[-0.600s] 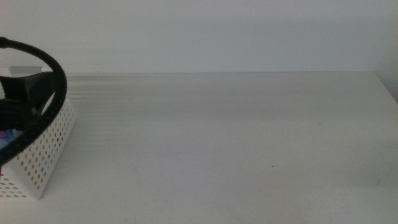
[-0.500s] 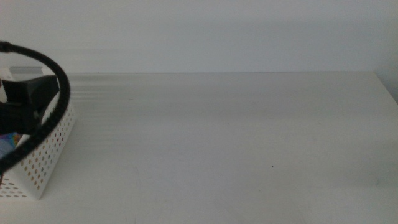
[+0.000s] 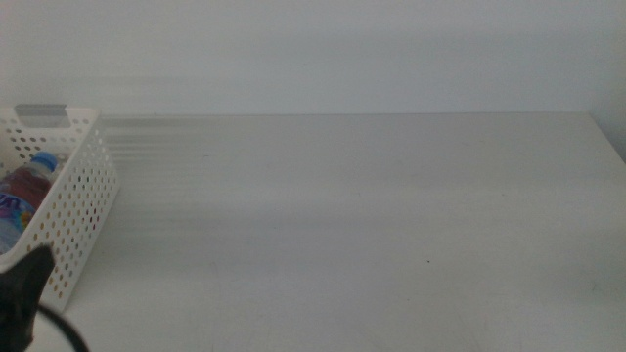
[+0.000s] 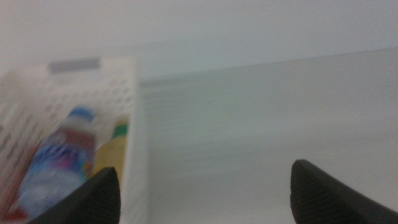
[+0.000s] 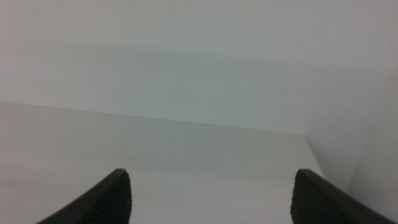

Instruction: Use arms to grab the bottles and put them into the dustbin to the left of the table.

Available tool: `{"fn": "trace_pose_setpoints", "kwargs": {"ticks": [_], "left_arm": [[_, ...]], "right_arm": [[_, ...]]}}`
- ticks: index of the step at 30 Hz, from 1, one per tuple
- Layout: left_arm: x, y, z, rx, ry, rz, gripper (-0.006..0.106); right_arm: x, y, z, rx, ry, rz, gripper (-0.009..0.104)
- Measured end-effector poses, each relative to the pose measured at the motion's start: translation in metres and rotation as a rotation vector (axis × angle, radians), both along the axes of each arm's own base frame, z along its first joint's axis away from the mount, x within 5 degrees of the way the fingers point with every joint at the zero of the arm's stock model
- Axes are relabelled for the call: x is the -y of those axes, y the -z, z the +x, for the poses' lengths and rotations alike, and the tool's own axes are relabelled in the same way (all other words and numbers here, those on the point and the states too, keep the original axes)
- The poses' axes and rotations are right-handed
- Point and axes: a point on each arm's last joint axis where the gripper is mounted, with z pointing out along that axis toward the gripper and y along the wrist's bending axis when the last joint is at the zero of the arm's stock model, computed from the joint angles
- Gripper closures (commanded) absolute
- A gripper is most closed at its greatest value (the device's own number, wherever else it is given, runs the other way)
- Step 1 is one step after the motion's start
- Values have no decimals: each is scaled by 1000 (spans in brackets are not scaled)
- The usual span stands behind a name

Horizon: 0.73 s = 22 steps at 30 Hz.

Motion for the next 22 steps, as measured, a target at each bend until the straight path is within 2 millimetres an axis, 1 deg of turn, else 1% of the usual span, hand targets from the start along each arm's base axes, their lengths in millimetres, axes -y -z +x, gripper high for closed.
{"fn": "trace_pose_setpoints", "kwargs": {"ticks": [4,7,12,14,16,22], "left_arm": [[-8,34,-17,15,-80,1,10],[-10,56,-26,30,-107,-5,10],[-10,90,-33,22,-111,-33,10],[-9,96,-33,7,-111,-39,10],[-9,98,-34,-3,-111,-43,10],[-9,98,-34,0,-111,-51,10]], "right_arm": [[3,14,-6,16,50,1,28],[4,27,-9,24,68,1,28],[4,49,-7,-36,72,-1,28],[4,56,-6,-59,72,-2,28],[4,58,-6,-68,72,-2,28],[5,60,-6,-91,73,-2,28]]}}
